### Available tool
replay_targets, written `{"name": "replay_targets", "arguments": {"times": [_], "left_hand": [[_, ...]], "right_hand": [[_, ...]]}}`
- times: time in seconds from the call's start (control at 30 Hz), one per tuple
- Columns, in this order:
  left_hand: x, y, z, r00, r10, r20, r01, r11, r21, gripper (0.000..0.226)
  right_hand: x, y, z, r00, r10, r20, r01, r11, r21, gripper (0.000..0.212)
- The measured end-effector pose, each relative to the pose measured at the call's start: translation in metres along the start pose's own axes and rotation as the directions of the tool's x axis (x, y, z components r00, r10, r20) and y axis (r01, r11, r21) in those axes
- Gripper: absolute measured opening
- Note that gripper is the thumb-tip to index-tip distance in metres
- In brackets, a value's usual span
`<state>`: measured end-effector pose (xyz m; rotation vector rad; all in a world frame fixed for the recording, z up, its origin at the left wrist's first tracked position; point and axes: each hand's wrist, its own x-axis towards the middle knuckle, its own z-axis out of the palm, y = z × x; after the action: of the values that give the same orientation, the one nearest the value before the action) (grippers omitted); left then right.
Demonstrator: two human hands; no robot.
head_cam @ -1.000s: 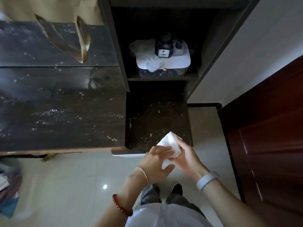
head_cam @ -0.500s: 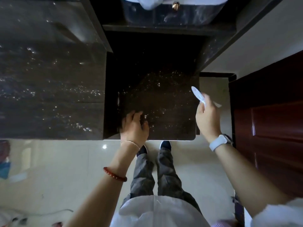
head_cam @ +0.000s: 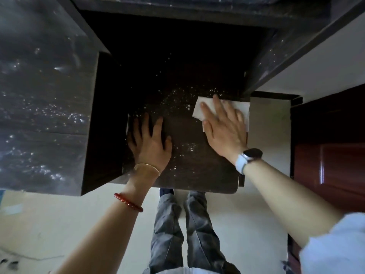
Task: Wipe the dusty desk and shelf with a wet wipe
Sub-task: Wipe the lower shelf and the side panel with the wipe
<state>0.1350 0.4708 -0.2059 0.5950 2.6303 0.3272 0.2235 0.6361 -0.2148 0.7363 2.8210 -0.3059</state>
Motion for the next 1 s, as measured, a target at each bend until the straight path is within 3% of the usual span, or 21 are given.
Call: {"name": "replay_targets", "arguments": {"times": [0.1, 0.27, 0.33, 0.47, 0.6, 0.67, 0.73, 0.8, 0.87, 0.93, 1.0], "left_hand": [[0.0, -0.002, 0.001, 1.0, 0.013, -0.001, -0.013, 1.0, 0.026, 0.057], [-0.002, -0.005, 0.0, 0.999, 0.035, -0.015, -0.034, 0.998, 0.058, 0.056], [-0.003, -0.004, -0.001, 0.999, 0.03, -0.015, -0.029, 0.997, 0.064, 0.06], [-0.003, -0.002, 0.0, 1.0, 0.015, -0.008, -0.015, 0.997, 0.079, 0.061], [-0.001, -0.001, -0.002, 1.0, -0.007, 0.023, 0.005, 0.994, 0.107, 0.056], [-0.001, -0.001, -0.003, 1.0, 0.002, 0.009, -0.003, 0.995, 0.105, 0.055], [-0.001, -0.002, -0.003, 1.0, 0.011, 0.006, -0.012, 0.995, 0.101, 0.056], [-0.002, -0.006, -0.003, 0.999, 0.015, 0.032, -0.019, 0.993, 0.116, 0.056], [-0.002, -0.009, -0.004, 0.999, 0.035, 0.034, -0.039, 0.99, 0.133, 0.062], [-0.001, -0.011, -0.004, 0.998, 0.045, 0.041, -0.05, 0.988, 0.143, 0.062], [0.001, -0.012, -0.005, 0.997, 0.047, 0.056, -0.055, 0.988, 0.146, 0.056]], "right_hand": [[-0.037, -0.006, 0.012, 0.999, -0.03, -0.016, 0.03, 0.999, -0.016, 0.053], [-0.131, 0.003, 0.03, 0.923, -0.366, 0.117, 0.364, 0.93, 0.037, 0.05], [-0.104, 0.012, 0.022, 0.948, -0.305, 0.088, 0.308, 0.951, -0.018, 0.052], [-0.03, 0.019, 0.004, 0.999, -0.005, 0.046, 0.004, 1.0, 0.018, 0.06], [-0.055, 0.001, 0.02, 0.994, 0.11, -0.016, -0.108, 0.987, 0.123, 0.058], [-0.097, -0.014, 0.032, 0.999, -0.032, 0.01, 0.03, 0.982, 0.187, 0.053], [-0.13, -0.017, 0.038, 0.967, -0.254, 0.026, 0.246, 0.954, 0.17, 0.049], [-0.125, -0.002, 0.035, 0.933, -0.359, 0.022, 0.353, 0.925, 0.141, 0.05], [-0.099, 0.009, 0.029, 0.966, -0.257, -0.006, 0.257, 0.962, 0.097, 0.051], [-0.065, 0.015, 0.019, 0.998, -0.007, -0.06, 0.015, 0.992, 0.125, 0.053], [-0.044, 0.005, 0.016, 0.977, 0.191, -0.091, -0.17, 0.965, 0.202, 0.056]]}}
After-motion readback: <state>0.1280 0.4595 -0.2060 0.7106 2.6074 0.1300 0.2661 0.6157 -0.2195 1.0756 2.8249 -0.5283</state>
